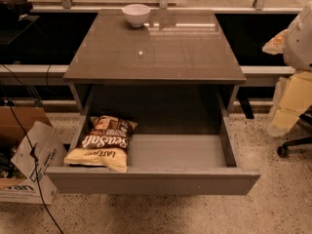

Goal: Pick brown chip bag from top drawer and place on counter

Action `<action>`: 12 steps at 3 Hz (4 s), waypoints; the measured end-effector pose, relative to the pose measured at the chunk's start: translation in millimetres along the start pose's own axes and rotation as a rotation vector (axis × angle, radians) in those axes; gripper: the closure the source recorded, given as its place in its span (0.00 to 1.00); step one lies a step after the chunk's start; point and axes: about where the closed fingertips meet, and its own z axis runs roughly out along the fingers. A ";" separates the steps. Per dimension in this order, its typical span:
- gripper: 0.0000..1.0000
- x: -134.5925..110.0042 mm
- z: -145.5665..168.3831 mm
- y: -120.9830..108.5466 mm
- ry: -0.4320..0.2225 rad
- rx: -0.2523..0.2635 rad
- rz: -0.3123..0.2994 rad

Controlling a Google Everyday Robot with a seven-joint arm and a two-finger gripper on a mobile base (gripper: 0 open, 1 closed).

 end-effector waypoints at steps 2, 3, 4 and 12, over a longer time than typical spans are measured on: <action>0.00 -10.1 10.6 4.7 -0.010 0.004 0.025; 0.00 -24.2 24.6 14.1 -0.060 -0.022 0.054; 0.00 -43.4 51.6 29.3 -0.160 -0.085 0.087; 0.00 -145.0 242.5 57.3 -0.431 -0.352 0.450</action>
Offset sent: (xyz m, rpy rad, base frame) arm 0.0022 0.0155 -0.0137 0.0007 0.0052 -0.0321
